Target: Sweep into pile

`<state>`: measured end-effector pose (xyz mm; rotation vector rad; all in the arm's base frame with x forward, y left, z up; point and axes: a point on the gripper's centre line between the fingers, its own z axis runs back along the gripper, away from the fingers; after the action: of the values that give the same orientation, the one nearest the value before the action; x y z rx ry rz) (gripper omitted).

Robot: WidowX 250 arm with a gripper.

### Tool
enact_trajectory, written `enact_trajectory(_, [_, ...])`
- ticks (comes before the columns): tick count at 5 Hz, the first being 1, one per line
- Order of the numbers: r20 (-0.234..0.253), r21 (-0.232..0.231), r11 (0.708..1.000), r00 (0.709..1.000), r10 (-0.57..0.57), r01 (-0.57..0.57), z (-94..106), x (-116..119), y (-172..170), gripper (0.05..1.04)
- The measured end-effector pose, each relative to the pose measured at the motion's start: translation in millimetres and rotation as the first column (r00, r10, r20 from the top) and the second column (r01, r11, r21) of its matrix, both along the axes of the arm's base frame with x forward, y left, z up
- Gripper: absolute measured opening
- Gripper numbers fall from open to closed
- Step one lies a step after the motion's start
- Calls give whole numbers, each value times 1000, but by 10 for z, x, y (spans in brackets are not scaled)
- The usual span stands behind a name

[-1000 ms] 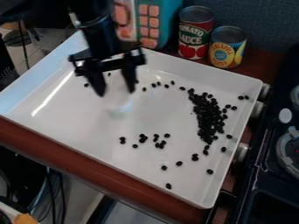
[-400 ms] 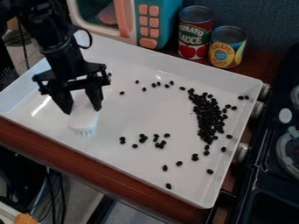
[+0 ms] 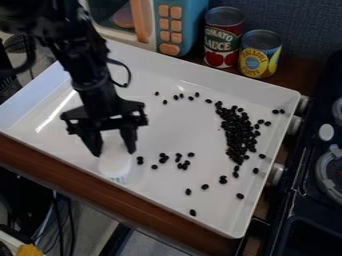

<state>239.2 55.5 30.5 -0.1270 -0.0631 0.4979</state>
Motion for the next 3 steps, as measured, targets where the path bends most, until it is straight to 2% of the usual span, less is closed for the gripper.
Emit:
enact_trajectory(1, [18,20,1000,1000,9,-10,-31,54,-88,680])
enact_trajectory(2, [21,21,1000,1000,18,-19,-44,85,-186,681])
enact_trajectory(3, [14,-2,998,998,69,-69,-42,204,-269,681])
